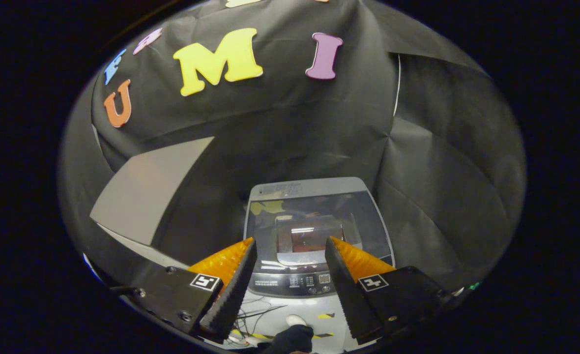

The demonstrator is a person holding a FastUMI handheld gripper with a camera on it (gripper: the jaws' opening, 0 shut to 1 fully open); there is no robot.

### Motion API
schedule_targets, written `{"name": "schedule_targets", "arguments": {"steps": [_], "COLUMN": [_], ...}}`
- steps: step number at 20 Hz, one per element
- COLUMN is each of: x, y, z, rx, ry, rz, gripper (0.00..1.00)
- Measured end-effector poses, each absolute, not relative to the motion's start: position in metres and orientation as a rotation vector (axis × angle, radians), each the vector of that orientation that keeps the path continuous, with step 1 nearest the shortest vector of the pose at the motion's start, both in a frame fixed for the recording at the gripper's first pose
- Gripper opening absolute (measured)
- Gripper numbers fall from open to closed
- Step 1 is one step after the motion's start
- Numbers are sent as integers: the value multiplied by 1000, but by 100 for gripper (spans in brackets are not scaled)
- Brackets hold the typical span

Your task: Put the clothes into the washing machine and then close the washing machine lid.

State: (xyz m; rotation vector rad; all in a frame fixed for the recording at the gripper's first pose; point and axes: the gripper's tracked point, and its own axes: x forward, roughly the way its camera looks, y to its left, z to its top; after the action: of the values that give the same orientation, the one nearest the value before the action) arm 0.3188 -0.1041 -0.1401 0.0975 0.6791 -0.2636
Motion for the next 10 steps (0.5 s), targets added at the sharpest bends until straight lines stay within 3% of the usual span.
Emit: {"name": "schedule_targets", "arguments": {"steps": [10], "x": [246], "y": [-43], "z": [-93], "rx": [112], "ry": [485], "rz": [-286], "gripper": [88]}}
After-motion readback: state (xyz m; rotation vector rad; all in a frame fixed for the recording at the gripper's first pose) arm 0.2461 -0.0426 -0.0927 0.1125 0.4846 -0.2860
